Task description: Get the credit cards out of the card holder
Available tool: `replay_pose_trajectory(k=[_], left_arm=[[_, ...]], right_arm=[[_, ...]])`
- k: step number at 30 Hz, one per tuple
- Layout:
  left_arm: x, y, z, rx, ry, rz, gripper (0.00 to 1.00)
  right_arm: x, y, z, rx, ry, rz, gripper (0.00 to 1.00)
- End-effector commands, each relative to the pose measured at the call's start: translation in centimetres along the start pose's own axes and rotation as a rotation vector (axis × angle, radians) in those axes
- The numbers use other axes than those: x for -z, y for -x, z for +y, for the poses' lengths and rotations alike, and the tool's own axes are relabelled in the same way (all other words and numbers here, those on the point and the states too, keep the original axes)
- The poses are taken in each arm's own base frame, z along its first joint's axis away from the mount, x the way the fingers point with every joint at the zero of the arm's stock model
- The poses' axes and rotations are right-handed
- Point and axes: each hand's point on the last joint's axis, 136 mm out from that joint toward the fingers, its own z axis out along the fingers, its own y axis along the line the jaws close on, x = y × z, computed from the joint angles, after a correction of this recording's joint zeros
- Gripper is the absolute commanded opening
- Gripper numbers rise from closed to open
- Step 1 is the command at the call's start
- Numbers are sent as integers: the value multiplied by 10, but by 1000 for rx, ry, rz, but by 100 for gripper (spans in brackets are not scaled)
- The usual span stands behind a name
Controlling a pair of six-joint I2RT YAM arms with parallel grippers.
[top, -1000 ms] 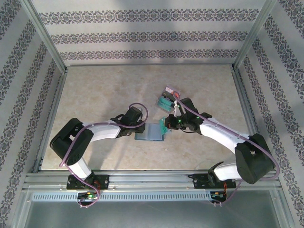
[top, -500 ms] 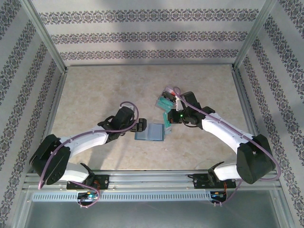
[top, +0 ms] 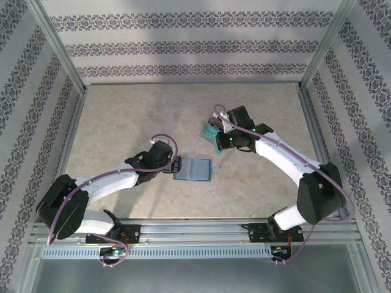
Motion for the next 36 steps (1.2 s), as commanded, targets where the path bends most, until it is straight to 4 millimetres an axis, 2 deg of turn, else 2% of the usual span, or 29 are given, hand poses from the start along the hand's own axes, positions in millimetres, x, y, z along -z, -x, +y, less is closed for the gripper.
replay_pose_trajectory(k=[1,7,10,16,36], left_arm=[[3,-3,6,-18,30,-11,99],[8,-3,15,-2,60,-34,99],[13,0,20,9,74,-57,99],[21,2,27,39,85,-98,99],[29,1,42,65,110,-122,99]], right_arm=[[0,16,-15,140,-75,5,4],[-18,37,-21,264,-84,43,5],[-26,44,-16,360,-45,41,5],[-33,59,-15,449,-22,32,5],[-61,60,-33,534,-10,98,5]])
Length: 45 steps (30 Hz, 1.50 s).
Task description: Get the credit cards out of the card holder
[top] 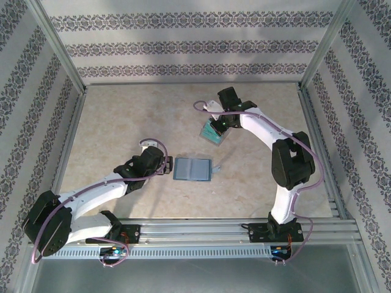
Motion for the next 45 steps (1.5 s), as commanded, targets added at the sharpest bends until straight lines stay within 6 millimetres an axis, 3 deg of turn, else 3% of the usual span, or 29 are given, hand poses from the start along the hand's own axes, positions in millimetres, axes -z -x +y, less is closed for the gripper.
replay_pose_trajectory(k=[1,27,45], left_arm=[[1,-3,11,16,37,4,99],[-2,1,11,10,39,17,99],[0,2,12,20,37,11,99]], right_arm=[[1,3,-3,19,17,-3,5],[-14,-6,15,5,153,43,4],[-25,-9,14,-12,183,115,5]])
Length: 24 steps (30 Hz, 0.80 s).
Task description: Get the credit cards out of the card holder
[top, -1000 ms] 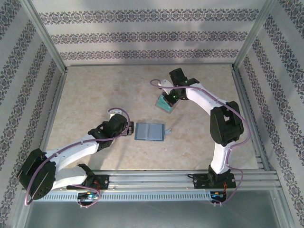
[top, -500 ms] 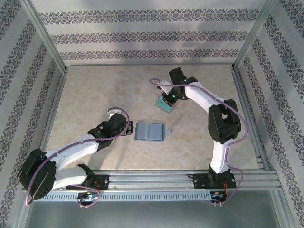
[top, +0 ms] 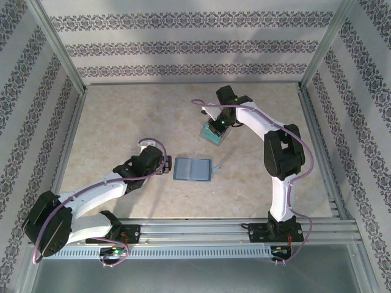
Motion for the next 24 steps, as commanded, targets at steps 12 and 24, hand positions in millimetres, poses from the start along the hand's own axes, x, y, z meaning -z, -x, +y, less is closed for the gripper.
replay_pose_trajectory(k=[12,24], left_arm=[[2,2,6,4,17,8,99],[4,5,7,12,14,-3,99]], right_arm=[[-4,-4,0,-49,40,80,14],[6,1,-3,-54,12,67,30]])
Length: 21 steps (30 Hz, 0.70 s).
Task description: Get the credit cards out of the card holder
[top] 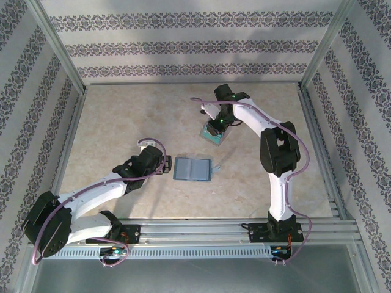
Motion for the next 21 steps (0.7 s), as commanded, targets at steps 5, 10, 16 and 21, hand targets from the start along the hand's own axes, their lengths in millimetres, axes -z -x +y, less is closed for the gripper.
replay_pose_trajectory(k=[5,10,16,21], left_arm=[[5,7,7,12,11,-6,99],[10,9,11,14,18,-20,99],[17,16,19,28,31,-49,99],[22,20,28,37,49,-63,99]], right_arm=[[22,5,-2,-10,-33,-21,35],[43,9,-1,-24,-70,-55,39],[71,9,8,-60,-91,-120,42],[94,-2,10,-119,-154,-172,45]])
